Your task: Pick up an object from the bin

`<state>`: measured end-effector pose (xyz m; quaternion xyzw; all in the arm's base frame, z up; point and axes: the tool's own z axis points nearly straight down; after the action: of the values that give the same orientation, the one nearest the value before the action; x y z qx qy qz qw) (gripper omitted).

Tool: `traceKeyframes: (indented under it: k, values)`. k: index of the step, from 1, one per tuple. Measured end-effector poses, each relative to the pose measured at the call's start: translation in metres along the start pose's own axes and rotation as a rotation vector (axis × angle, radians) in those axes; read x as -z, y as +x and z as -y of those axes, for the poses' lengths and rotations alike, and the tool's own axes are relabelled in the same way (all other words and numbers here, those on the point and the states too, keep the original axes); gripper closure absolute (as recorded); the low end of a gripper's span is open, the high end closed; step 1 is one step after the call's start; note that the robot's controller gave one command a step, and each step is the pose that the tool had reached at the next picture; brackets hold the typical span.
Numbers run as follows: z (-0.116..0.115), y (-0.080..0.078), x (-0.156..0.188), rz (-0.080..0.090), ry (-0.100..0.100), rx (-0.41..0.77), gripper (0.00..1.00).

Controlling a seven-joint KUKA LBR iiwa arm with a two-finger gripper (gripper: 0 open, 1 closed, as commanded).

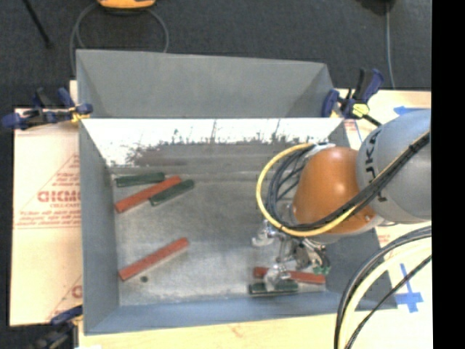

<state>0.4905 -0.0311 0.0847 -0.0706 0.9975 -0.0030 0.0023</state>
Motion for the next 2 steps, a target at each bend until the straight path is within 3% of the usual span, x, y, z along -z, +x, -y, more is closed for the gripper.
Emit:
traceKeyframes:
  k: [1, 2]
  values:
    - [0.022, -0.001, 0.033, -0.004, -0.007, -0.059, 1.00]
    - [0.030, 0.014, 0.053, -0.002, -0.006, 0.036, 0.00]
